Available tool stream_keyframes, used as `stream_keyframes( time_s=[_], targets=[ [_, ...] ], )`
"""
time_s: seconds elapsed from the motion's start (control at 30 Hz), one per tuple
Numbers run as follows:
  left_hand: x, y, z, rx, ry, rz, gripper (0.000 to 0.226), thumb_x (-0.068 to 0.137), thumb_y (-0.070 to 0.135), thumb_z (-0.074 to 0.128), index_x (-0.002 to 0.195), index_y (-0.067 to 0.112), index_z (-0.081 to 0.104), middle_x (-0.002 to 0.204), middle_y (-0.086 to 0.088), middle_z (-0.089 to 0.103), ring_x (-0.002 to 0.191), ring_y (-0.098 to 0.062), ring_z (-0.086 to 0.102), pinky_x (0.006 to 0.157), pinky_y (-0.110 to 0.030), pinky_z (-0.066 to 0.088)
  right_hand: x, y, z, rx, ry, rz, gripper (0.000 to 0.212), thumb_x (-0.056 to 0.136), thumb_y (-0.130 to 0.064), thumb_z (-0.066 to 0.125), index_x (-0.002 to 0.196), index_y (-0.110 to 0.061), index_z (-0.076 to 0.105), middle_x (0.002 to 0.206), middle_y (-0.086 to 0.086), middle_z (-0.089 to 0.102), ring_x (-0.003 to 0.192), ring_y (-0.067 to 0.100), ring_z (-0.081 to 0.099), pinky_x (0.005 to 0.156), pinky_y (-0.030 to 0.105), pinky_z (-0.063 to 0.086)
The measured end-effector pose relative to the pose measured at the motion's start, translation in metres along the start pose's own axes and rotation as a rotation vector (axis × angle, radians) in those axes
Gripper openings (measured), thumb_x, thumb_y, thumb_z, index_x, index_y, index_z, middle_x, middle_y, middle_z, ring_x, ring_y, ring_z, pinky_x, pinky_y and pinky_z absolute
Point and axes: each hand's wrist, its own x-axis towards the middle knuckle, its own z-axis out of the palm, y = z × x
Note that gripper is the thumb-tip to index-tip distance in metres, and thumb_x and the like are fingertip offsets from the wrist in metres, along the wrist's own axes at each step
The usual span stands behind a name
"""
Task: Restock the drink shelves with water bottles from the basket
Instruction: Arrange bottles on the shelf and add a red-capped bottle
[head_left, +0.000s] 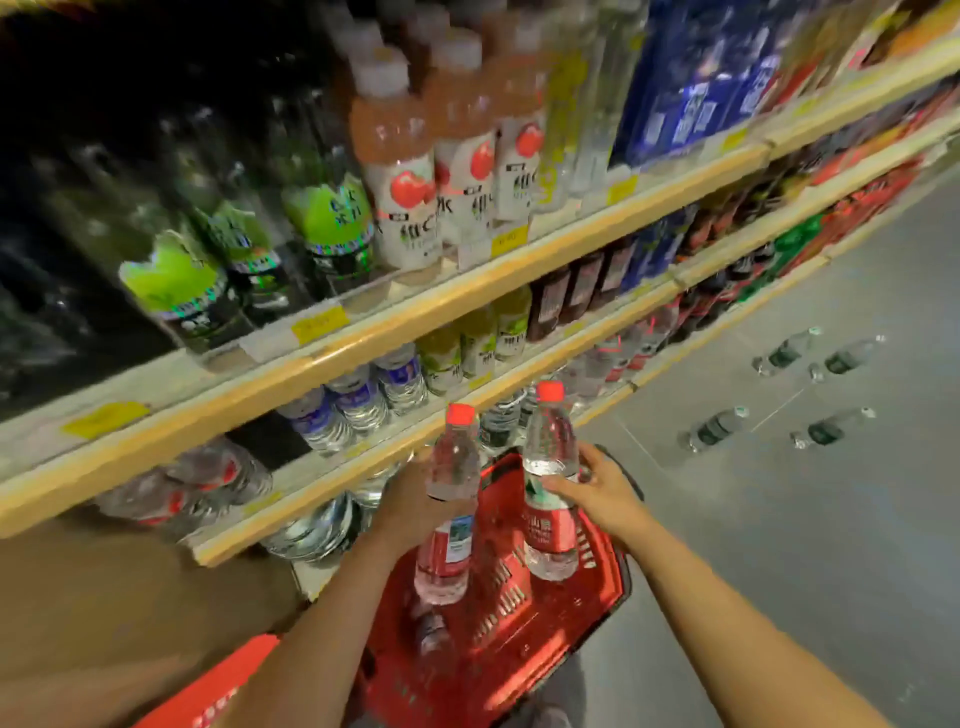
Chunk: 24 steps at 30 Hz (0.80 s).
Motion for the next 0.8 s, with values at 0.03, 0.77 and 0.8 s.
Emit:
stream_keyframes(
  time_s=[0.03,0.77,0.8],
  targets=[
    [-0.011,0.014,-0.011,-0.034,0.026,0.008,0.041,0.061,0.030,0.086,0.089,0.038,0.057,0.087,0.020,0.064,0.085,-0.005,0.063,0.075,-0.027,0.050,-0.010,-0.021,-0.004,-0.014,-0.018,-0.030,0.053,0.073,-0.015,0.077,0.120,-0.010,0.053,0.102,0.006,0.067,0.080,0.014,0.064,0.069,0.021,0.054],
    [-0.244,0.234,-0.252,-0.186,0.847,0.454,0.069,0.044,0.049,0.078,0.108,0.030,0.057,0.099,0.007,0.068,0.092,-0.008,0.064,0.081,-0.025,0.052,-0.162,-0.392,0.073,-0.073,-0.447,-0.775,0.037,0.079,-0.001,0.067,0.110,-0.014,0.052,0.102,0.002,0.063,0.082,0.001,0.063,0.069,0.011,0.051],
    [-0.252,0.238,-0.261,-0.177,0.887,0.466,0.070,0.046,0.049,0.078,0.108,0.026,0.057,0.098,0.008,0.067,0.088,-0.003,0.063,0.078,-0.019,0.050,-0.167,-0.404,0.079,-0.071,-0.456,-0.812,0.039,0.078,0.001,0.067,0.111,-0.012,0.051,0.102,0.003,0.063,0.080,-0.002,0.063,0.069,0.010,0.051]
  ],
)
